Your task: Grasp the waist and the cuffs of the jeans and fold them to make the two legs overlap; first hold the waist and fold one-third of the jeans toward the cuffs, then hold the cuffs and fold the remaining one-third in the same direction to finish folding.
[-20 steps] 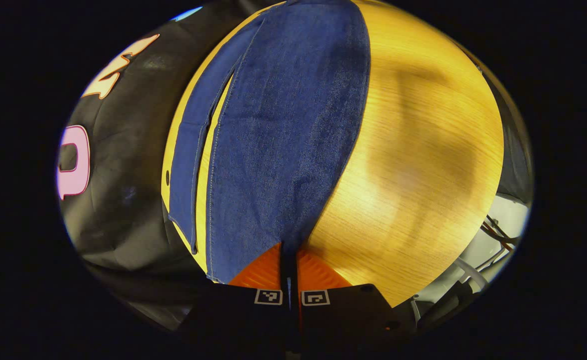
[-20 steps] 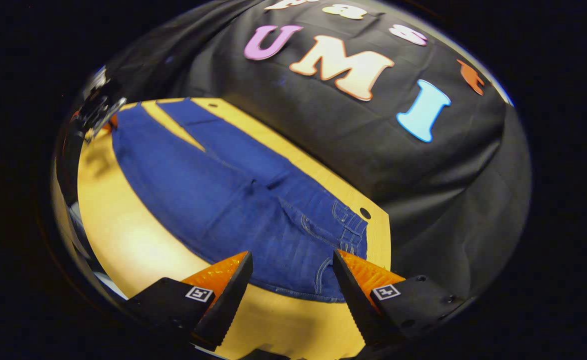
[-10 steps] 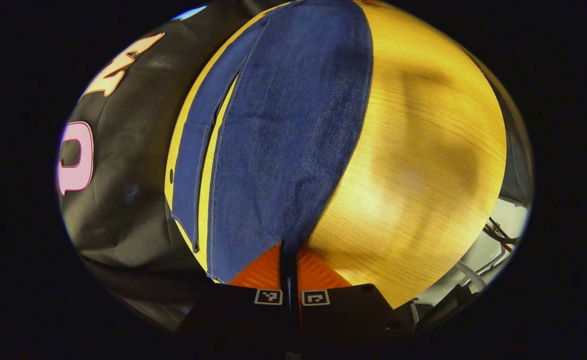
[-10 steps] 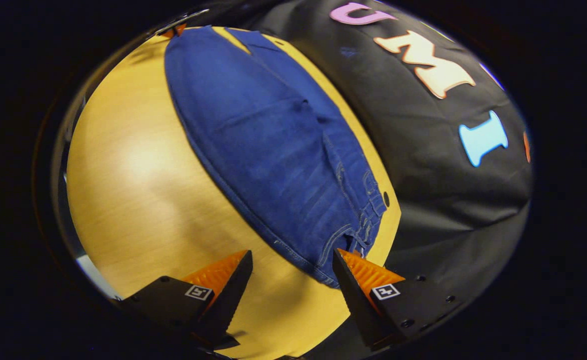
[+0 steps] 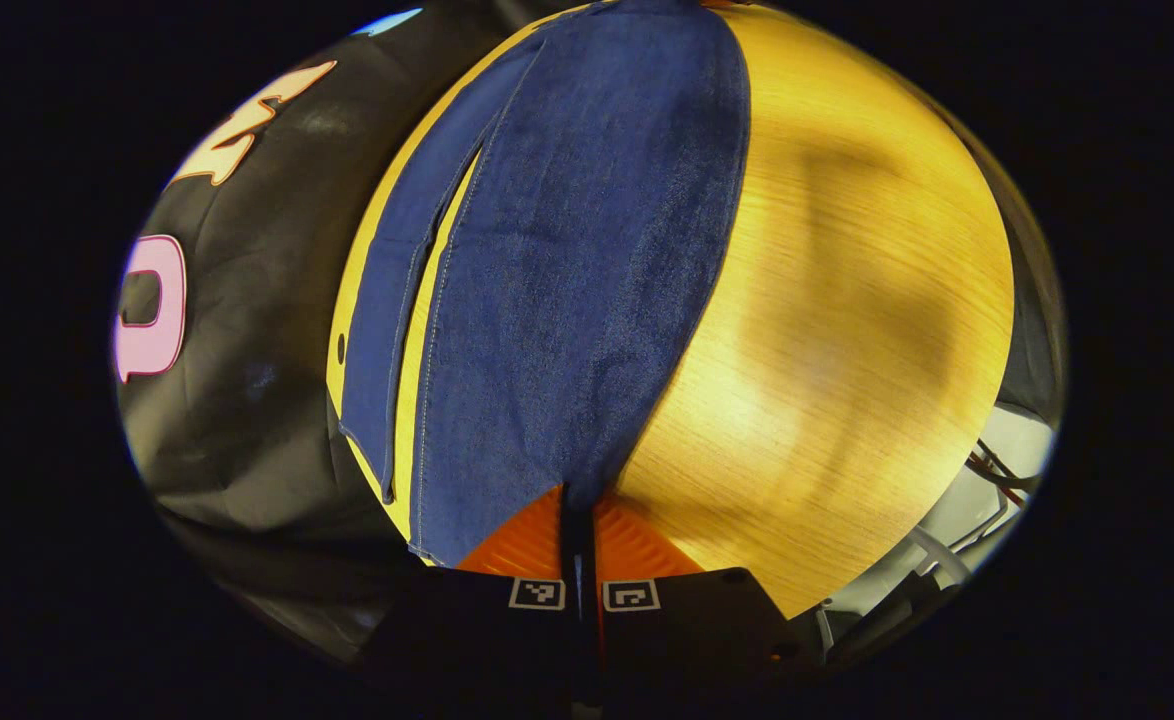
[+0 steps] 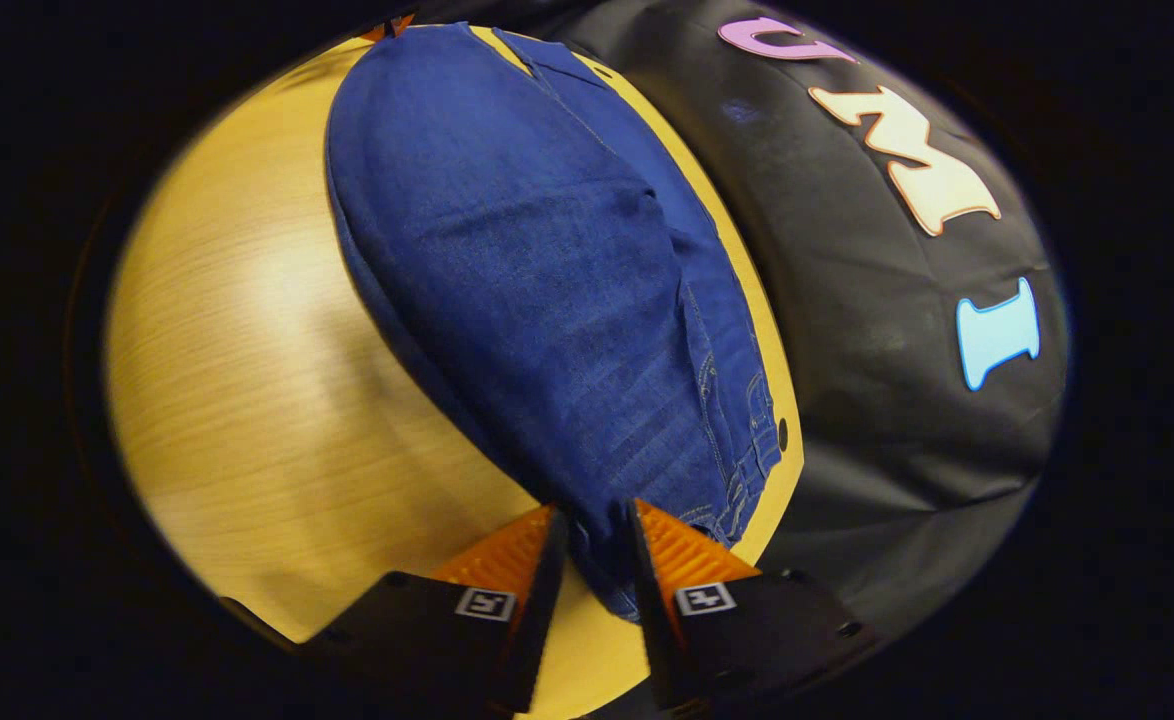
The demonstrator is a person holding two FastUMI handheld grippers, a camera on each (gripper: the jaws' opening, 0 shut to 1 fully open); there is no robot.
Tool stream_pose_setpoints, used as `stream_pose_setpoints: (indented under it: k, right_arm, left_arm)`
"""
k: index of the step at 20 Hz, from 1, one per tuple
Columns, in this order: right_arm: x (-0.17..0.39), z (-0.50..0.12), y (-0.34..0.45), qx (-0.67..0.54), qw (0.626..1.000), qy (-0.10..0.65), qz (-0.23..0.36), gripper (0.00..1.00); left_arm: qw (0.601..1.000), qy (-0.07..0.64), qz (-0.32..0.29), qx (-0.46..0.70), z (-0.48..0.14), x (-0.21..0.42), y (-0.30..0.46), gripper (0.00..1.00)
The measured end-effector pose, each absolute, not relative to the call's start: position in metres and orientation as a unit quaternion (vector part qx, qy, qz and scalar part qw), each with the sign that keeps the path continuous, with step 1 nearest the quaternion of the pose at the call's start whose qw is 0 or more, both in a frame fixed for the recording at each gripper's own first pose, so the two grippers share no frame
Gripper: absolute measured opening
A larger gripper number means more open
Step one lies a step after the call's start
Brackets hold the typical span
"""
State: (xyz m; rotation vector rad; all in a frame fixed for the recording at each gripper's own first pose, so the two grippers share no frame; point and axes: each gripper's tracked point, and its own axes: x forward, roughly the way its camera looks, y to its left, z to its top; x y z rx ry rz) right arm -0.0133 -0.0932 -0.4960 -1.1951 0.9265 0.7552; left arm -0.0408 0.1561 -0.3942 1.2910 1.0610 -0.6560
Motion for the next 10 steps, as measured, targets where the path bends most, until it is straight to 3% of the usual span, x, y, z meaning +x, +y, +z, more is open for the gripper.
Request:
stream_pose_setpoints:
  k: [1,2,3,4,5,6,8,10]
  right_arm:
    - [-0.013,-0.498,-0.091,-0.534,0.660,0.407,0.337,0.29]
    - [-0.012,-0.499,-0.090,-0.541,0.657,0.407,0.332,0.34]
    - [-0.011,-0.503,-0.091,-0.544,0.654,0.408,0.331,0.07]
    - [-0.012,-0.498,-0.092,-0.547,0.657,0.405,0.324,0.10]
    - [-0.010,-0.495,-0.094,-0.548,0.665,0.402,0.311,0.00]
    - [-0.012,-0.492,-0.092,-0.545,0.674,0.396,0.303,0.04]
    - [-0.018,-0.490,-0.092,-0.544,0.669,0.405,0.305,0.00]
    - [-0.027,-0.489,-0.095,-0.531,0.665,0.421,0.313,0.03]
  left_arm:
    - [0.624,0.462,-0.285,0.562,-0.394,-0.041,0.156,0.00]
    - [0.624,0.462,-0.284,0.562,-0.394,-0.041,0.156,0.00]
    - [0.625,0.462,-0.283,0.562,-0.394,-0.041,0.156,0.00]
    - [0.626,0.461,-0.281,0.562,-0.394,-0.041,0.156,0.00]
    - [0.628,0.461,-0.280,0.561,-0.394,-0.041,0.155,0.00]
    - [0.630,0.460,-0.279,0.559,-0.395,-0.040,0.156,0.00]
    - [0.635,0.464,-0.276,0.553,-0.395,-0.042,0.154,0.00]
    - [0.636,0.472,-0.271,0.547,-0.393,-0.043,0.156,0.00]
